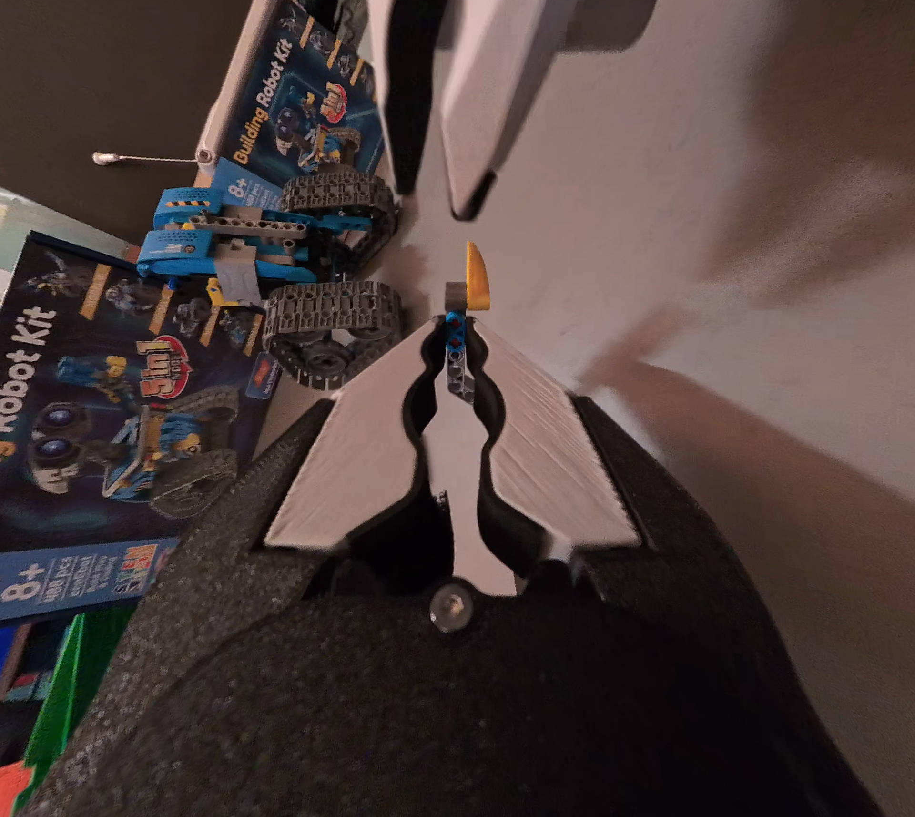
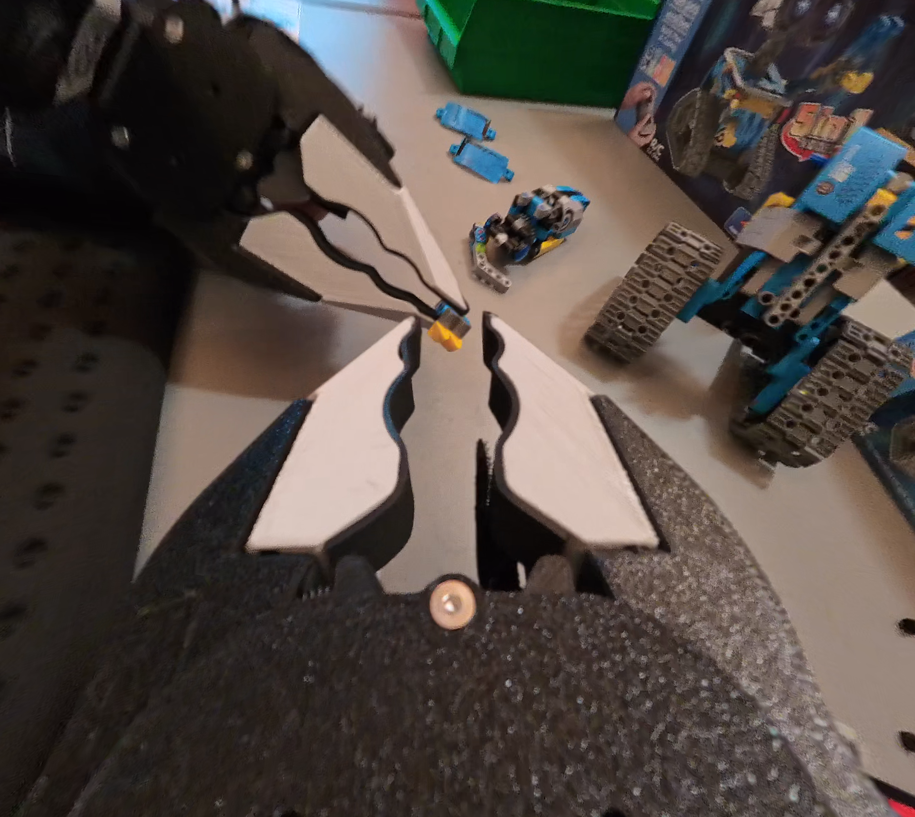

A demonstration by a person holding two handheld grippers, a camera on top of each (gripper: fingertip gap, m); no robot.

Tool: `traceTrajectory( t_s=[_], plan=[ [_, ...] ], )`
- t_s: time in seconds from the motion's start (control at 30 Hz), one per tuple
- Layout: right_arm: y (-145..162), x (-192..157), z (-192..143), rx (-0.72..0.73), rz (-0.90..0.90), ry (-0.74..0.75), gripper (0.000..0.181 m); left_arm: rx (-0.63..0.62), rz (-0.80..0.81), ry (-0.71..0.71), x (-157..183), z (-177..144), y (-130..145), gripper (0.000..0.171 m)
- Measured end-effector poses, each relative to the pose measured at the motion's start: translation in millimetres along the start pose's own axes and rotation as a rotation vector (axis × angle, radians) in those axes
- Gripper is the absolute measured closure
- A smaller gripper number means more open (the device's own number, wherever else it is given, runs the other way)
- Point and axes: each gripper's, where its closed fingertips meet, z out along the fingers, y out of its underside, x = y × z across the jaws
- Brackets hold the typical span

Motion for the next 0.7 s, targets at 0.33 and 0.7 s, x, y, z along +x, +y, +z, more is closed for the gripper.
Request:
traceTrajectory(
  t_s=[0.33,0.7],
  plan=[
    [18,-22,9,-0.136,-0.219,-0.014,0.175,0.13,-0.121,0.175,16,-10,-15,0.166],
    [-27,-34,-14,0.187,0.139,-0.293,0.173,0.409,-0.581,0.512,11,-40,-52,0.166]
  ],
)
